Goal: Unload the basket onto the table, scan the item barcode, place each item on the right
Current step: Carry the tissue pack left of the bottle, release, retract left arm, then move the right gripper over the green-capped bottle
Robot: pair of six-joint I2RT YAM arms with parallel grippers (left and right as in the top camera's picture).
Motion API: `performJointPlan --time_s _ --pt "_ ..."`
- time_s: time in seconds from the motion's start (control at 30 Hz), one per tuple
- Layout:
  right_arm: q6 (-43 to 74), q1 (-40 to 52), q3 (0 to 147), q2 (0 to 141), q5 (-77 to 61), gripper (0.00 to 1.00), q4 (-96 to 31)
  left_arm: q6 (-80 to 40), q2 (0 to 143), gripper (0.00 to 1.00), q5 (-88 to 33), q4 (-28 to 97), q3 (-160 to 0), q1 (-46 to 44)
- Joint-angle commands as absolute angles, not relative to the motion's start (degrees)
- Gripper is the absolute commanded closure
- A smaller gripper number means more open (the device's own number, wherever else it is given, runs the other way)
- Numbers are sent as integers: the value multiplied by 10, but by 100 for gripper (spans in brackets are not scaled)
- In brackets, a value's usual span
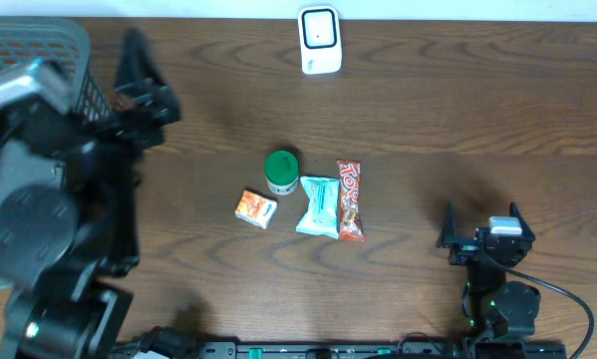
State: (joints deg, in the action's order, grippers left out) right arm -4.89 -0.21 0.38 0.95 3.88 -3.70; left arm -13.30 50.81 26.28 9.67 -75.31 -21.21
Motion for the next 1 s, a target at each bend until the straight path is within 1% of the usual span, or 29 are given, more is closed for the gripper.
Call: performJointPlan --time_s 0.0,0.13,0.5,0.67,0.77,0.87,0.97 --pt "-54 4 3 4 44 1 -39 42 495 2 356 95 -755 -213" --pt "-54 4 3 4 44 1 -39 100 488 2 442 113 -755 -213" --pt "-54 4 3 4 43 1 -39 111 465 2 442 102 -753 -209" --pt "-52 4 3 4 41 1 -34 111 428 2 442 102 -752 -184" --pt "20 4 3 4 -27 1 -2 111 398 2 442 102 -752 -161" --pt "95 4 4 4 -158 1 46 100 364 2 437 102 -749 -136" --pt "152 4 5 4 -289 1 92 98 333 2 403 104 -740 -117"
